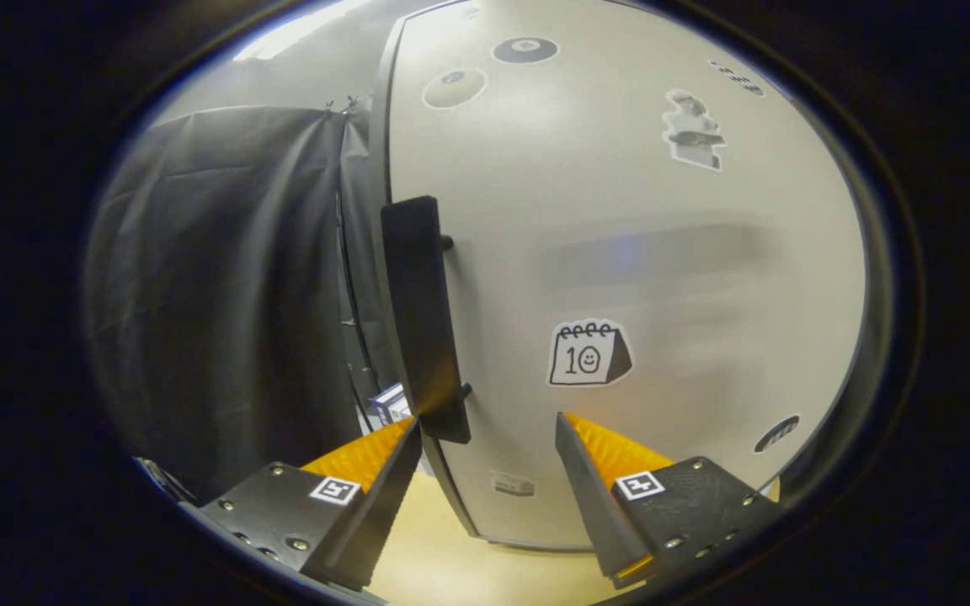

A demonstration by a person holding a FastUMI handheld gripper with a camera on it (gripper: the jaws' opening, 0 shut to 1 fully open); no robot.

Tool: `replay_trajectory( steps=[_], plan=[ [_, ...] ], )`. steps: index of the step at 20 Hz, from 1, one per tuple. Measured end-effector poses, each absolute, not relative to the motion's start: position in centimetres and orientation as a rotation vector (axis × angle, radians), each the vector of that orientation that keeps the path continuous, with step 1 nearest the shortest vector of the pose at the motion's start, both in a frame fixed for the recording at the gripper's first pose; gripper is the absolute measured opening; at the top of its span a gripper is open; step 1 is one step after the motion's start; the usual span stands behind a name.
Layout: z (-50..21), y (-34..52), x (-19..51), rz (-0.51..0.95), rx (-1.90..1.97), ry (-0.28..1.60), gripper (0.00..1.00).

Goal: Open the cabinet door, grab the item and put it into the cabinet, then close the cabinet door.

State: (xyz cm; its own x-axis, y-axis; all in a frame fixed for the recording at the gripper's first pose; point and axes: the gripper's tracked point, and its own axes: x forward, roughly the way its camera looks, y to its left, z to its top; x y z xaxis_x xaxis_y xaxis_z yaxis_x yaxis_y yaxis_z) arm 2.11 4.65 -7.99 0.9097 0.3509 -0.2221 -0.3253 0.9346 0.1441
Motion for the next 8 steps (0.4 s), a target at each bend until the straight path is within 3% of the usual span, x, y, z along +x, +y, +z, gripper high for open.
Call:
replay_trajectory(
  steps=[3,8],
  plan=[
    [-4.9,3.1,1.2,0.35,0.086,0.154,0.94],
    [0.3,-3.5,-0.7,0.229,0.058,0.019,0.94]
  ],
)
